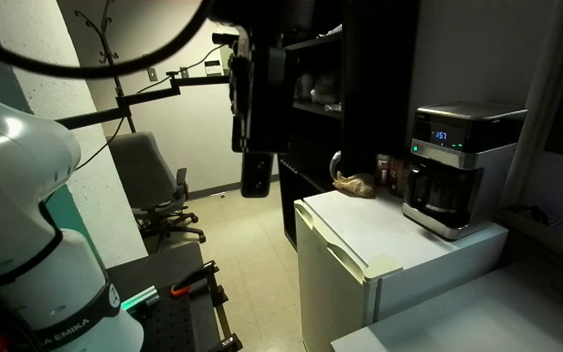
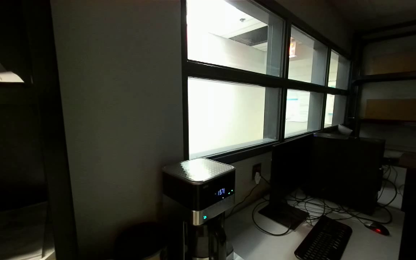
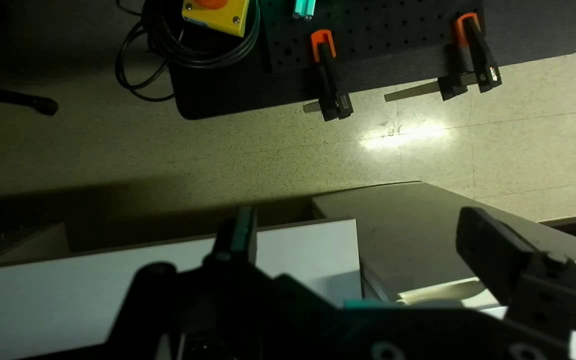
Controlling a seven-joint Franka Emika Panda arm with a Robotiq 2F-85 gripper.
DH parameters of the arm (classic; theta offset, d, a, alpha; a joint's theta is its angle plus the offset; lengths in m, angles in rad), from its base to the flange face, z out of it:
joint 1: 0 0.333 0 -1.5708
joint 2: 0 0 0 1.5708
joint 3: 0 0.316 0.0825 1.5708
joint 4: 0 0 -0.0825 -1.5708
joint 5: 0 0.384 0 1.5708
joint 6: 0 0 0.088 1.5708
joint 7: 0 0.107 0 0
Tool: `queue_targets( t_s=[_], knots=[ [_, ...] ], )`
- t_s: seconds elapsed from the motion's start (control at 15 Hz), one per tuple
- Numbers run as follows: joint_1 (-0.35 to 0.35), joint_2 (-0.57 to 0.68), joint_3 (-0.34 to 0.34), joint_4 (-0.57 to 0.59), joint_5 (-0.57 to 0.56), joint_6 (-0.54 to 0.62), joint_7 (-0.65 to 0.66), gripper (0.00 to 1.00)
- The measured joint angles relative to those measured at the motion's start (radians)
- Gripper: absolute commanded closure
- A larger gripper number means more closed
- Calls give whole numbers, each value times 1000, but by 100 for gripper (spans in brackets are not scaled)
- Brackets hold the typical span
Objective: Press one of the buttons on the right side of the coffee making machine
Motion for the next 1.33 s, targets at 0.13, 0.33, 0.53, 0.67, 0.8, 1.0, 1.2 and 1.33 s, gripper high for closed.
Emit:
queue_targets(
  t_s=[0.13, 0.33, 0.53, 0.67, 0.8, 1.0, 1.2, 1.33],
  knots=[
    [1, 3, 0, 0, 0, 1, 0, 0],
    [8, 30, 2, 3, 1, 34, 0, 0],
    [25, 91, 11, 12, 1, 100, 0, 0],
    [42, 142, 21, 27, 3, 141, 0, 0],
    [59, 194, 36, 48, 4, 180, 0, 5],
    [82, 270, 68, 84, 4, 231, 0, 30],
    [103, 344, 105, 125, 3, 291, 0, 51],
    [115, 397, 132, 155, 2, 335, 0, 66]
  ],
)
